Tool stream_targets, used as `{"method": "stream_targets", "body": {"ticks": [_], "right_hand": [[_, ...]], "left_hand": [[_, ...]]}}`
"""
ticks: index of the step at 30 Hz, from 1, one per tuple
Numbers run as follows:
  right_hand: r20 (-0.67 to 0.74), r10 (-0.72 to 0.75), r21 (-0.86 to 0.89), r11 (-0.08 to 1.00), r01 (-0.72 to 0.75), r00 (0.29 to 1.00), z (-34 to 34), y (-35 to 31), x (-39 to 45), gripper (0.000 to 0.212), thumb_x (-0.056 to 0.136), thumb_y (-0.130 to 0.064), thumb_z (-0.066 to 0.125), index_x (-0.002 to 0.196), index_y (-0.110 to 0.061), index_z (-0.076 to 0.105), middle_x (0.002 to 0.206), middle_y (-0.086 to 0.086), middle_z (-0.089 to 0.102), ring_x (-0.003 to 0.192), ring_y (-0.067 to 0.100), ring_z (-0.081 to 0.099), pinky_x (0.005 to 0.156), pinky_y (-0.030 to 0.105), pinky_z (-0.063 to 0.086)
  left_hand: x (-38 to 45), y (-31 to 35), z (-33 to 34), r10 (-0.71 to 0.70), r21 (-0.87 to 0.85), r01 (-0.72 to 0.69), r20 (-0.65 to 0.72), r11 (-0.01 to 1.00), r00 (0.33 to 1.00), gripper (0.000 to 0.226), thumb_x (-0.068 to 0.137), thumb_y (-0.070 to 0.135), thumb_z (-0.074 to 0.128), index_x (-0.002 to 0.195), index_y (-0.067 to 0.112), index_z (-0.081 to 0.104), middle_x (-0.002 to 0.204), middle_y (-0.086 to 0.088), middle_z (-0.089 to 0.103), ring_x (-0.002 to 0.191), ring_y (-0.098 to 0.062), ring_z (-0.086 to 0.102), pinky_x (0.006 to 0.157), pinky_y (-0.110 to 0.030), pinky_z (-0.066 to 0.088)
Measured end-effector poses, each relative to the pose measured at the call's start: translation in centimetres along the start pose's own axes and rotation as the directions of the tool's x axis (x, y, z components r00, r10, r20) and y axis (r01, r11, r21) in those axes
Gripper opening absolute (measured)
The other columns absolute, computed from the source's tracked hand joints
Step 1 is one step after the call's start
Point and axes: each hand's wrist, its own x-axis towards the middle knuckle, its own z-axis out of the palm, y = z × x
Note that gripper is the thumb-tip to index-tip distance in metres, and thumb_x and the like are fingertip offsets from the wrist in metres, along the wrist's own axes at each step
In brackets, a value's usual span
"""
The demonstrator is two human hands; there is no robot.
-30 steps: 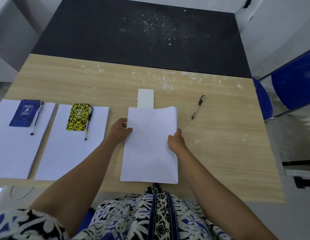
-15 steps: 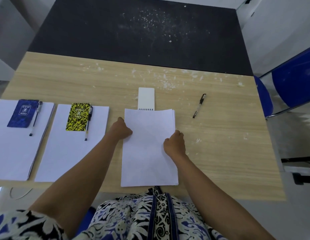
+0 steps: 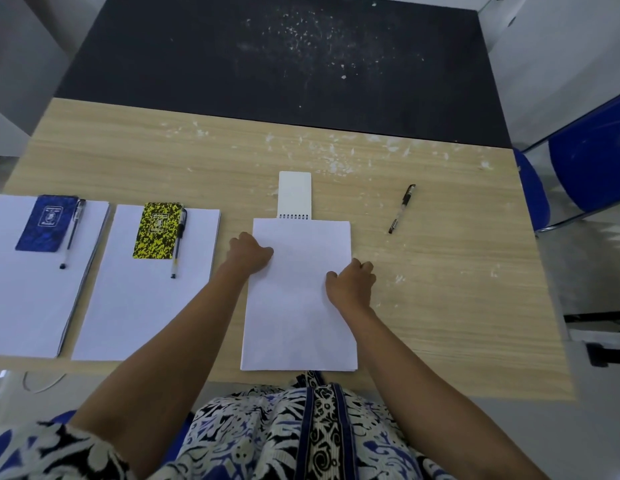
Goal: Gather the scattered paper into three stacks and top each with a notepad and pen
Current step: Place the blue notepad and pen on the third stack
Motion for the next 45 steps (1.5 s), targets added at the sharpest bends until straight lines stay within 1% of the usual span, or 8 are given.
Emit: {"method": "stream_targets", "body": {"ticks": [7,14,18,25,30,34,39,45], "right_hand": [[-0.063,-0.093,-0.106,0.991,0.086,0.994,-1.0,-1.7,0.9,0.061,0.087,-0.031,0.059,0.139,-0.013,0.031,0.134,0.01,0.033,0.119,0.031,0.036,0.087,0.039,0.039],[0.065,-0.438,-0.233,0.867,0.441,0.897,-1.4,-3.7,3.6,0.059,0.084,-0.04,0.061,0.139,-0.031,0.042,0.135,0.002,0.038,0.122,0.029,0.031,0.095,0.039,0.034],[0.199,-0.473,-0.308,0.801,0.513,0.858,-1.1,-4.3,4.7,0.065,0.08,-0.055,0.062,0.14,-0.041,0.04,0.135,-0.001,0.038,0.123,0.027,0.033,0.099,0.043,0.028],[0.186,-0.498,-0.411,0.744,0.528,0.847,-0.2,-4.4,4.8,0.055,0.087,-0.048,0.051,0.14,-0.039,0.038,0.136,0.002,0.037,0.124,0.029,0.033,0.105,0.052,0.021],[0.187,-0.495,-0.425,0.738,0.524,0.849,-0.3,-4.8,4.8,0.05,0.092,-0.037,0.046,0.141,-0.038,0.037,0.139,0.003,0.036,0.126,0.03,0.032,0.106,0.054,0.015],[0.248,-0.467,-0.405,0.746,0.529,0.849,-1.0,-4.7,5.0,0.052,0.092,-0.036,0.045,0.143,-0.041,0.033,0.141,0.001,0.032,0.129,0.029,0.029,0.108,0.056,0.013],[0.361,-0.384,-0.339,0.795,0.503,0.85,-2.0,-4.6,5.4,0.06,0.09,-0.032,0.045,0.146,-0.044,0.026,0.144,-0.004,0.029,0.132,0.026,0.024,0.111,0.056,0.01],[0.392,-0.344,-0.174,0.883,0.436,0.853,-3.8,-4.7,5.6,0.065,0.087,-0.004,0.039,0.147,-0.026,0.028,0.145,-0.002,0.036,0.135,0.024,0.026,0.114,0.049,0.008]], "left_hand": [[0.5,2.2,-0.8,0.166,0.087,-0.15,-0.21,0.985,0.964,0.067,0.089,0.033,0.059,0.143,0.008,0.028,0.142,-0.013,0.032,0.13,-0.033,0.034,0.1,-0.044,0.036],[3.5,5.7,-1.5,0.242,0.198,-0.213,-0.132,0.957,0.961,0.058,0.09,0.037,0.058,0.137,0.013,0.036,0.137,-0.012,0.043,0.128,-0.033,0.039,0.102,-0.047,0.03],[5.3,7.0,-1.2,0.19,0.237,-0.17,-0.065,0.957,0.98,0.062,0.088,0.04,0.059,0.136,0.009,0.034,0.134,-0.013,0.046,0.126,-0.034,0.043,0.103,-0.048,0.031],[7.5,8.9,-1.7,0.085,-0.138,-0.084,0.002,0.987,0.996,0.078,0.067,0.043,0.067,0.126,0.003,0.035,0.119,-0.012,0.055,0.11,-0.033,0.056,0.096,-0.05,0.045],[9.7,8.8,-1.1,0.061,-0.394,-0.046,0.026,0.918,0.998,0.096,0.045,0.057,0.059,0.123,0.001,0.049,0.121,-0.016,0.057,0.096,-0.031,0.063,0.056,-0.03,0.047],[8.1,9.3,-1.3,0.058,-0.551,-0.04,0.017,0.833,0.998,0.075,0.061,0.067,0.04,0.109,0.013,0.057,0.113,-0.013,0.063,0.099,-0.033,0.061,0.087,-0.045,0.049],[9.3,6.6,-0.5,0.064,-0.577,-0.043,0.016,0.816,0.998,0.114,0.052,0.104,0.012,0.11,0.023,0.068,0.113,-0.006,0.067,0.113,-0.036,0.057,0.107,-0.056,0.031],[2.3,6.0,-1.9,0.202,-0.342,-0.205,-0.046,0.917,0.978,0.086,0.082,0.076,0.007,0.081,0.028,0.078,0.124,0.008,0.062,0.12,-0.023,0.046,0.112,-0.049,0.014]]}}
